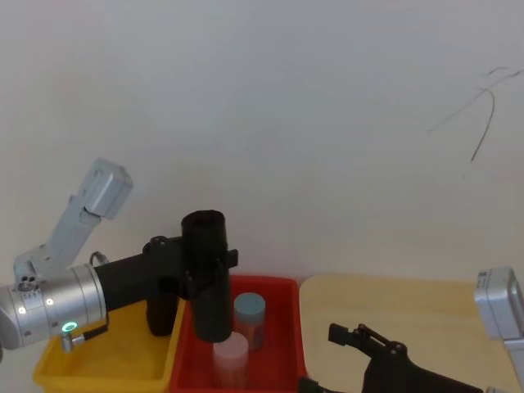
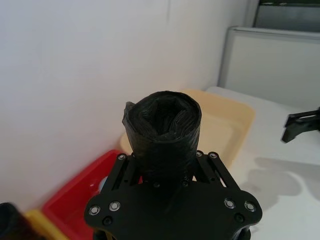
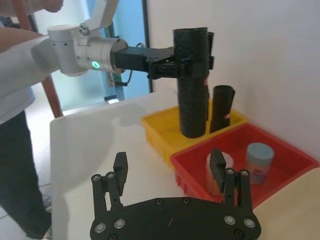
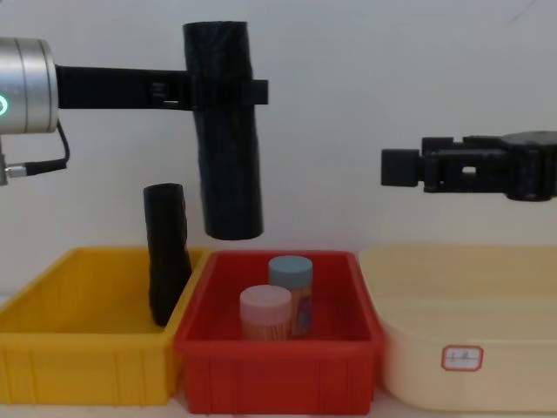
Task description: Pick up the garbage bag with the one hand and transfer it to the other hand.
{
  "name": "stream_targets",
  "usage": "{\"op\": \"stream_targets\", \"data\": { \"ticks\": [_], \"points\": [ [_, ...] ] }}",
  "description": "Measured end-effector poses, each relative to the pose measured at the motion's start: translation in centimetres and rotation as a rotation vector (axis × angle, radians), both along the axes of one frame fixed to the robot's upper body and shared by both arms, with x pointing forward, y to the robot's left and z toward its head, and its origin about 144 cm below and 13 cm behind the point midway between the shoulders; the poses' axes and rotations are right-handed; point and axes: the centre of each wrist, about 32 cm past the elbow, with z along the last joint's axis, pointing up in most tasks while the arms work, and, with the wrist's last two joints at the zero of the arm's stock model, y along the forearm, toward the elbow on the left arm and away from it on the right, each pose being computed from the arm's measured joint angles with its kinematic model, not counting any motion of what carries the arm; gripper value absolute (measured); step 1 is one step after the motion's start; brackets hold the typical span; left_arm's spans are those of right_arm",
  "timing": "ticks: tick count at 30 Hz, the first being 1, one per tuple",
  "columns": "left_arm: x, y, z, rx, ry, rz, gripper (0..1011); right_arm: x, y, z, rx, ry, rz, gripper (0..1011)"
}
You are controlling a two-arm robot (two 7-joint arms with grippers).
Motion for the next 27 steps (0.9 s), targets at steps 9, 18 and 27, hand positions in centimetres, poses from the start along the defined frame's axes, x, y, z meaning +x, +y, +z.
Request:
{"op": "stream_targets", "data": {
  "ticks": [9, 18, 27],
  "points": [
    [0.0, -0.9, 0.0, -0.034, 0.033, -0.093, 386, 0.5, 0.3, -0.4, 0.007, 0.017, 0.009, 1000],
    [0.1, -1.9, 0.0, -0.049, 0.054, -0.162, 386, 1.3, 0.6, -1.4, 0.013, 0.007, -0.021, 1000],
    [0.0, -3.0, 0.2, -0.055, 0.071, -0.229, 386, 1.8, 0.8, -2.0, 0.017, -0.005, -0.028, 1001]
  ]
}}
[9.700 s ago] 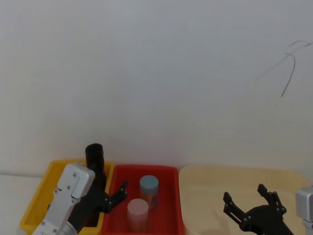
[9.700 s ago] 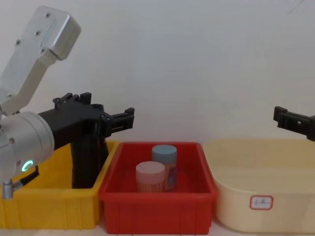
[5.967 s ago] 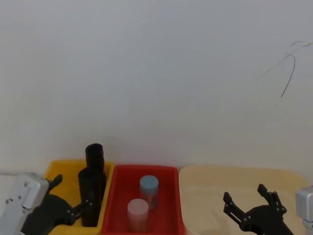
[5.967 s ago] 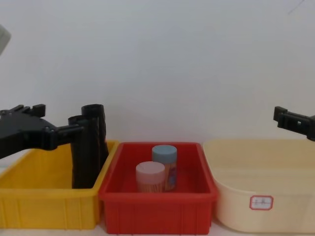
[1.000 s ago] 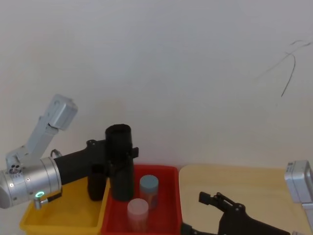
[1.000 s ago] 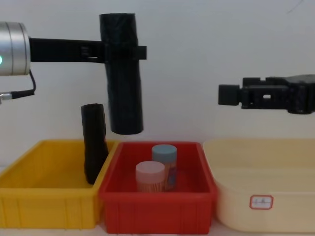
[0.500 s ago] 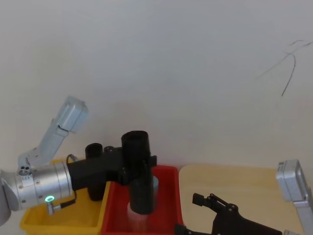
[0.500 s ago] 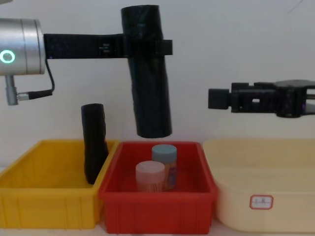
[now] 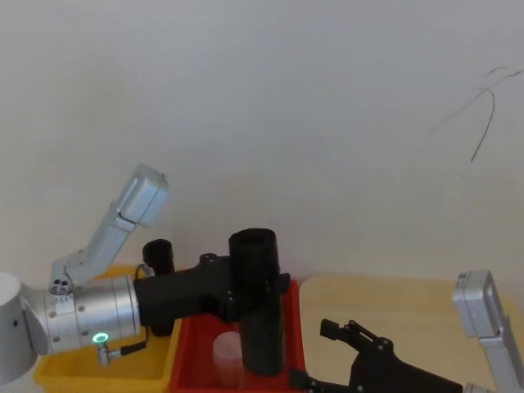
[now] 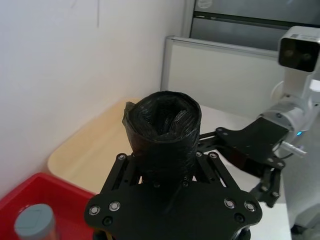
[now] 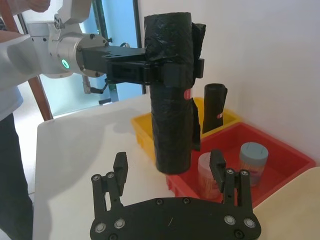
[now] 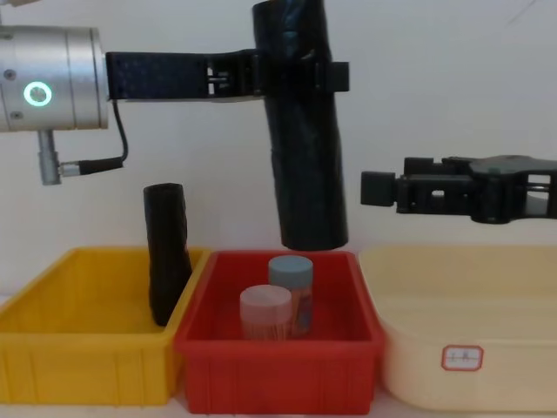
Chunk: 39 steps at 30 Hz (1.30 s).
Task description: Pick up the garbage bag with the one hand and transfer it to the other hand.
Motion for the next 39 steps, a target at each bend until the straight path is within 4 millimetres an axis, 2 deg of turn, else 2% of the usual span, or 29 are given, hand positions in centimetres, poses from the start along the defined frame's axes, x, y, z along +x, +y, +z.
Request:
{"op": "stream_targets", "data": {
  "ticks": [17, 39],
  "points": [
    [0.0, -1.7, 0.1, -0.008, 0.044, -0.072, 386, 0.7, 1.0, -0.3, 0.008, -0.016, 0.055, 1000],
    [-0.2, -2.5, -0.1, 0.001, 0.093, -0.128, 386, 1.7, 1.9, -0.7, 0.032, -0.003, 0.075, 1000]
  ]
}}
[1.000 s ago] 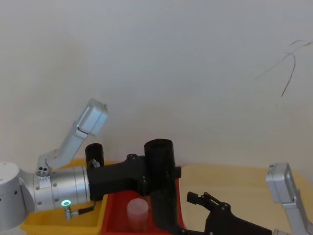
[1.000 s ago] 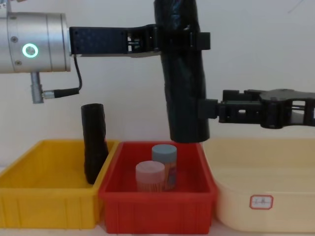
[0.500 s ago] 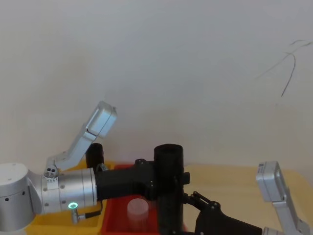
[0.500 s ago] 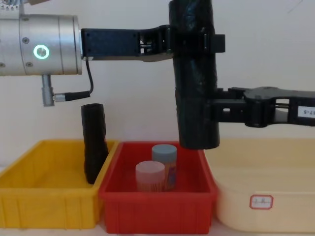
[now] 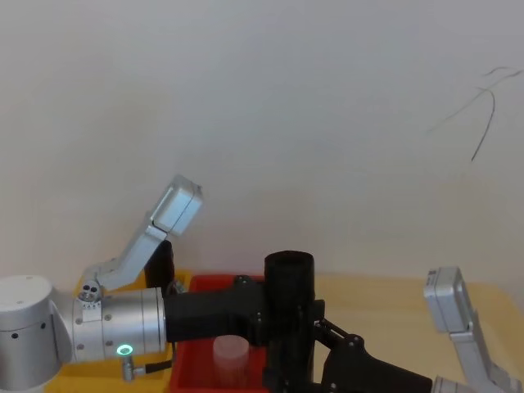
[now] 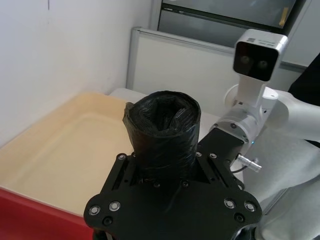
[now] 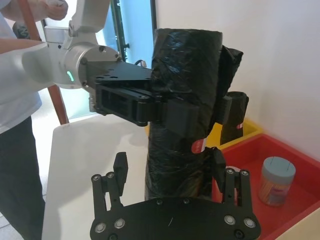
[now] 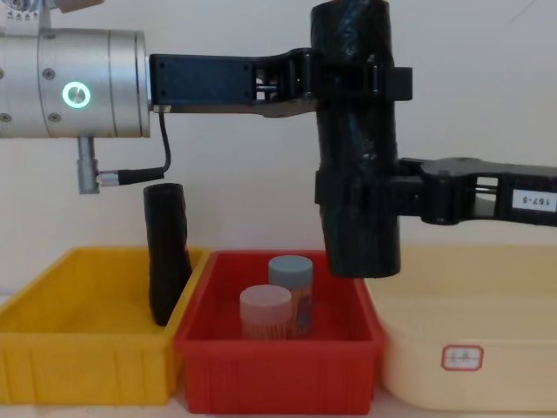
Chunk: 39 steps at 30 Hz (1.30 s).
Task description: Pick up the garbage bag with the one hand and transfer it to the other hand.
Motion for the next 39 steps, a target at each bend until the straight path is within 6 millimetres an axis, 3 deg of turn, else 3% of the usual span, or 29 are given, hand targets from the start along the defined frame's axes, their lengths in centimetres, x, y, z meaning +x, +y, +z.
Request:
{"op": "stream_targets", "data": {
  "ticks": [17, 33, 37, 39],
  "points": [
    [-0.4, -0.4, 0.1, 0.002, 0.003, -0.026, 386, 0.3, 0.4, -0.9, 0.012, 0.033, 0.0, 971],
    [-0.5, -0.6, 0.1, 0.002, 0.004, -0.03, 386, 0.3, 0.5, -1.1, 0.014, 0.043, 0.002, 530],
    [-0.6, -0.6, 0.1, 0.002, 0.004, -0.031, 396, 0.3, 0.5, -1.1, 0.015, 0.043, -0.001, 503],
    [-0.6, -0.6, 0.1, 0.002, 0.004, -0.032, 461, 0.3, 0.5, -1.1, 0.017, 0.044, -0.004, 503]
  ]
}}
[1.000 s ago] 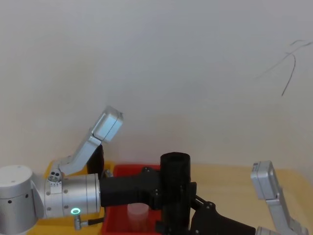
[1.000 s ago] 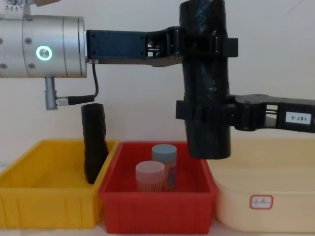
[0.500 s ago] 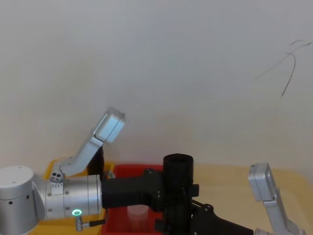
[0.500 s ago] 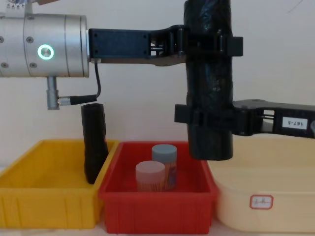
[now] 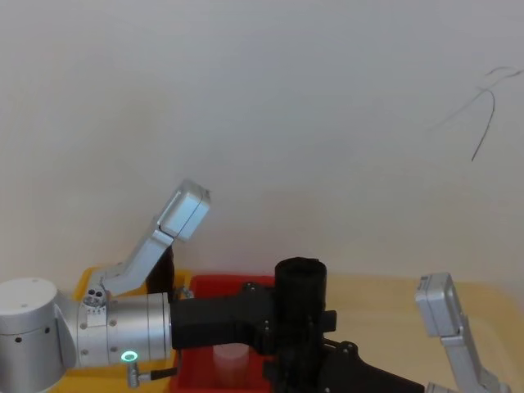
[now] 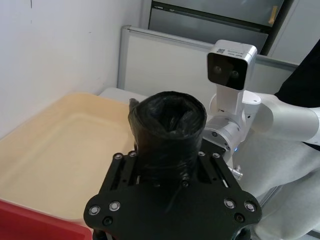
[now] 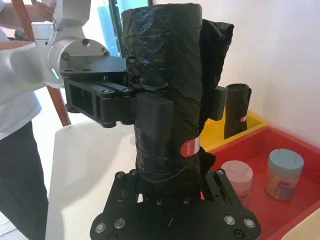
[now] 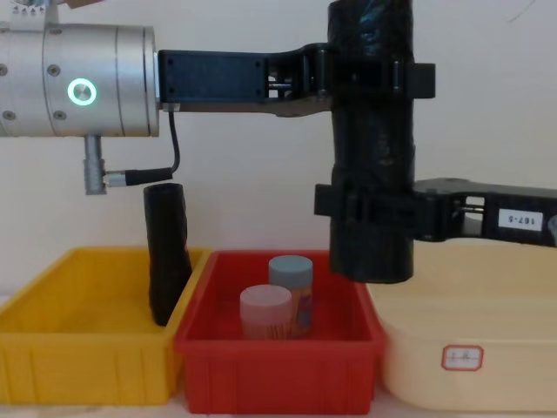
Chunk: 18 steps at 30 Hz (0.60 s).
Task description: Pick up the garbage bag with the one hand and transfer it to the other hand.
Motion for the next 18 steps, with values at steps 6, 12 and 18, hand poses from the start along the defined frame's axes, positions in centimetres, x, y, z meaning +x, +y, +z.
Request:
{"op": "stream_targets", "data": {
  "ticks": [6, 12, 18],
  "points": [
    [-0.01, -0.01, -0.01, 0.0, 0.0, -0.001, 649, -0.21, -0.13, -0.01, 0.014, -0.003, -0.022, 503],
    [-0.04, 0.0, 0.0, -0.001, 0.001, 0.0, 818, -0.39, -0.44, 0.22, 0.027, -0.012, -0.06, 503],
    [-0.14, 0.35, -0.06, -0.013, 0.007, 0.017, 968, -0.5, -0.89, 0.43, 0.029, -0.017, -0.1, 503]
  ]
}}
